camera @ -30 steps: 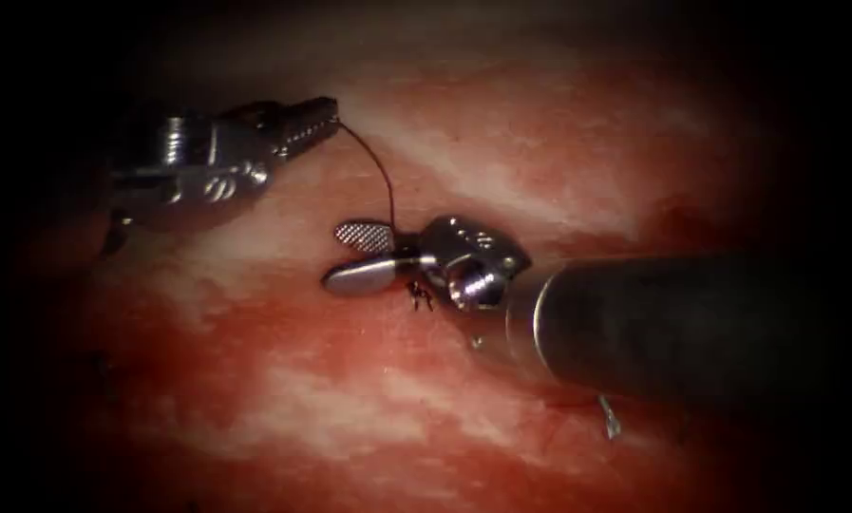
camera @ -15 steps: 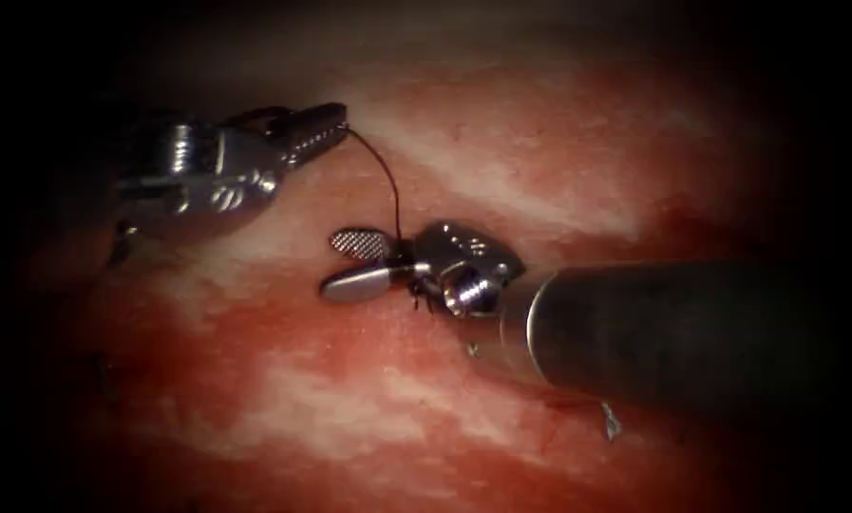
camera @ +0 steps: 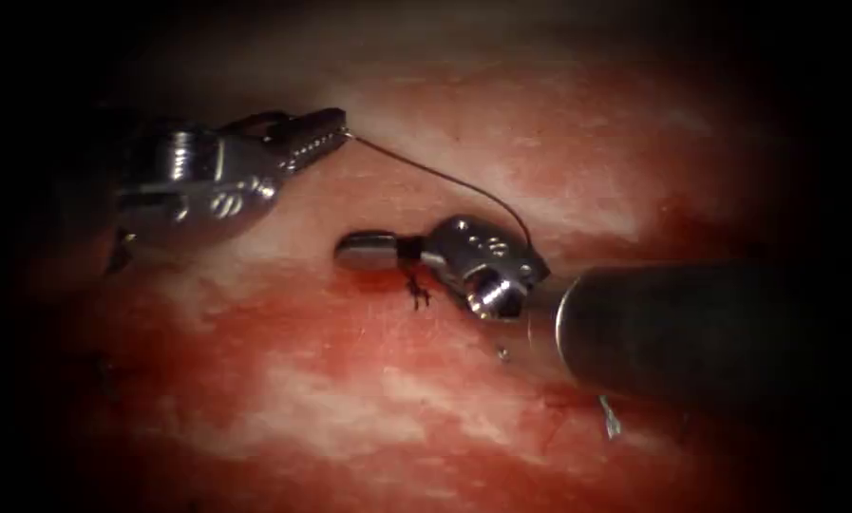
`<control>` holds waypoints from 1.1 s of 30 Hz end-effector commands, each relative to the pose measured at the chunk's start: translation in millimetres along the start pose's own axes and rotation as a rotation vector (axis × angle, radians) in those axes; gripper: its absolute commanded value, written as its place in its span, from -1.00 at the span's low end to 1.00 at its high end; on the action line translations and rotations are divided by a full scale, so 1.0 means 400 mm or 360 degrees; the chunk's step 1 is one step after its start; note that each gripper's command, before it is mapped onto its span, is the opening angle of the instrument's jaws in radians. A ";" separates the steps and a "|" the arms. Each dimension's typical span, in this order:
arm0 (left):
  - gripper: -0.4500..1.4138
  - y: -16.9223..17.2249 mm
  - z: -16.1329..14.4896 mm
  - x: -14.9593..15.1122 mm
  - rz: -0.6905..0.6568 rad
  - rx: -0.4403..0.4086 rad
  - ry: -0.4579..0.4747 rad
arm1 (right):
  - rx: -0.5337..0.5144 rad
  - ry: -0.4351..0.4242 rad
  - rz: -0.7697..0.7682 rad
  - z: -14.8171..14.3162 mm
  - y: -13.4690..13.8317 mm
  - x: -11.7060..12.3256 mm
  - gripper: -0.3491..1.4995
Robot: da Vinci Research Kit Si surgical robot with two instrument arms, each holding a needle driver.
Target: Wound Closure
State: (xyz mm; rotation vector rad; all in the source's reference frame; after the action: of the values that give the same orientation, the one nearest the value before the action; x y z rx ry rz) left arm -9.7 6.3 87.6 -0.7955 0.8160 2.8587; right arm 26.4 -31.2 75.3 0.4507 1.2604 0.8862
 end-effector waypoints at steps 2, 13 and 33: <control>-1.00 0.0016 0.0055 0.0002 -0.0004 0.0006 -0.0007 | 0.0006 0.0076 0.0010 -0.0074 0.0019 -0.0015 0.24; -1.00 0.0083 0.0278 0.0064 -0.0005 -0.0075 -0.0014 | -0.0070 0.0154 -0.0030 -0.0414 0.0016 -0.0042 0.67; -0.23 0.0178 0.0444 -0.0005 -0.0555 -0.0066 0.0031 | 0.0012 0.0177 -0.0148 -0.0430 -0.0068 -0.0058 0.98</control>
State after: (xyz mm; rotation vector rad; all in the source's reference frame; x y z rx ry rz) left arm -18.3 9.1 102.9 -0.9052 0.5452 2.5503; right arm 10.2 -36.8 69.2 0.3468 1.3754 0.8361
